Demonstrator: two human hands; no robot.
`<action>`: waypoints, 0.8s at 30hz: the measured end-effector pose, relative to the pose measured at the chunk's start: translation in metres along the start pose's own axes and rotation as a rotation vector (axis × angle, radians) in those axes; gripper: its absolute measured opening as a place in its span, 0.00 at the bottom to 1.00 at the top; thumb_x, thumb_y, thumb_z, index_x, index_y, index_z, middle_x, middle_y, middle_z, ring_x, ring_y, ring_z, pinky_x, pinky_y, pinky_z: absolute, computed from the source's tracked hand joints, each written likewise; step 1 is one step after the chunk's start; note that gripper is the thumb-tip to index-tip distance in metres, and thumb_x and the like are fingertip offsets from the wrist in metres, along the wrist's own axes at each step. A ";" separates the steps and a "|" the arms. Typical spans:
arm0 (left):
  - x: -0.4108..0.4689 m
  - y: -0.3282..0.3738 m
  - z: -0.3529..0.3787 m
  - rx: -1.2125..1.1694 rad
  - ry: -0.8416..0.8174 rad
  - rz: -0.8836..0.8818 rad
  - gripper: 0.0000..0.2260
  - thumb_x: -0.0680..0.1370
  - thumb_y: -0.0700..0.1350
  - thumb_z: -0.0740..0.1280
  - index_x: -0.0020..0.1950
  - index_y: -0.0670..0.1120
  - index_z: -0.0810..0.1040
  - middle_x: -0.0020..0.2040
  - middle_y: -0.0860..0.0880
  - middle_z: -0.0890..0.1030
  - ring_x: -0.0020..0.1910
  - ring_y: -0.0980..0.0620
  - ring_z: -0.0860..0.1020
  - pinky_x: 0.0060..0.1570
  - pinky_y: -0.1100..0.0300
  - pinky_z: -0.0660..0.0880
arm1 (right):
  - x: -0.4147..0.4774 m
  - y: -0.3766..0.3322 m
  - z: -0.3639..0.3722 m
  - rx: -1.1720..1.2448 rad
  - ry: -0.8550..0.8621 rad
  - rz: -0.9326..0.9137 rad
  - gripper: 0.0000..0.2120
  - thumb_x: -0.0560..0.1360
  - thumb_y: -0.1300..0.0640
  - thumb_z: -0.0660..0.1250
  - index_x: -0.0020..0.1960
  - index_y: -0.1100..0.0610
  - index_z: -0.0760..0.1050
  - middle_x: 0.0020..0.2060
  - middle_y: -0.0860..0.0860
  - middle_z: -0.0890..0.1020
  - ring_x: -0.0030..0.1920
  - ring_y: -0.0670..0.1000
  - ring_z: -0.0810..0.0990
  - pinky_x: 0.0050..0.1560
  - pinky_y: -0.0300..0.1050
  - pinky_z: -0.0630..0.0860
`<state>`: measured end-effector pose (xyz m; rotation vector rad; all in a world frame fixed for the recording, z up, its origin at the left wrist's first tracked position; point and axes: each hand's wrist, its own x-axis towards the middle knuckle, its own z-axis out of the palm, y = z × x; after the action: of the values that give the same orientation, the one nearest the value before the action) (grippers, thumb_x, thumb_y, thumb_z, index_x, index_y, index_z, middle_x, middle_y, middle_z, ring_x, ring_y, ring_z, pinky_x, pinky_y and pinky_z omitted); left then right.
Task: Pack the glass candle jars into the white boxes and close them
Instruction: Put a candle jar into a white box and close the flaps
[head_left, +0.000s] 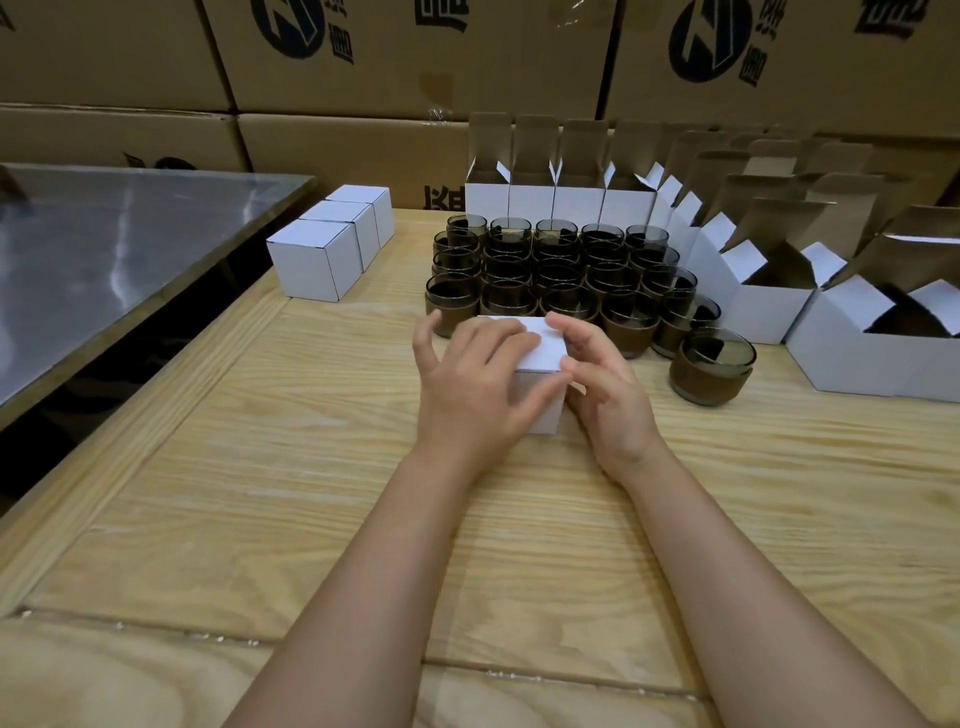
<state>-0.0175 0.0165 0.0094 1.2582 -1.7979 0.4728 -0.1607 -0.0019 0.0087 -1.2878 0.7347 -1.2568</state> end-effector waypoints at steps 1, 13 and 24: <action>0.001 0.002 -0.002 0.042 -0.039 -0.003 0.22 0.74 0.63 0.62 0.49 0.46 0.82 0.50 0.51 0.82 0.54 0.50 0.80 0.68 0.44 0.54 | 0.000 0.000 0.001 -0.004 -0.004 -0.006 0.20 0.70 0.58 0.61 0.62 0.53 0.73 0.60 0.48 0.76 0.58 0.44 0.76 0.56 0.40 0.73; -0.005 -0.106 -0.041 0.260 -0.074 -0.436 0.22 0.69 0.57 0.73 0.57 0.46 0.76 0.62 0.45 0.73 0.63 0.45 0.68 0.66 0.48 0.54 | -0.001 -0.002 0.005 -0.139 0.044 0.035 0.21 0.73 0.44 0.59 0.64 0.47 0.71 0.58 0.53 0.80 0.63 0.51 0.75 0.62 0.51 0.73; 0.017 -0.204 -0.049 0.295 -0.239 -0.570 0.29 0.74 0.51 0.71 0.72 0.46 0.65 0.73 0.45 0.63 0.76 0.48 0.53 0.73 0.45 0.52 | 0.003 0.004 0.003 -0.230 -0.016 0.039 0.18 0.74 0.45 0.58 0.61 0.48 0.74 0.54 0.51 0.83 0.59 0.50 0.78 0.63 0.53 0.72</action>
<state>0.1839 -0.0432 0.0174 2.0205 -1.4887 0.2726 -0.1561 -0.0043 0.0057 -1.4599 0.9089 -1.1537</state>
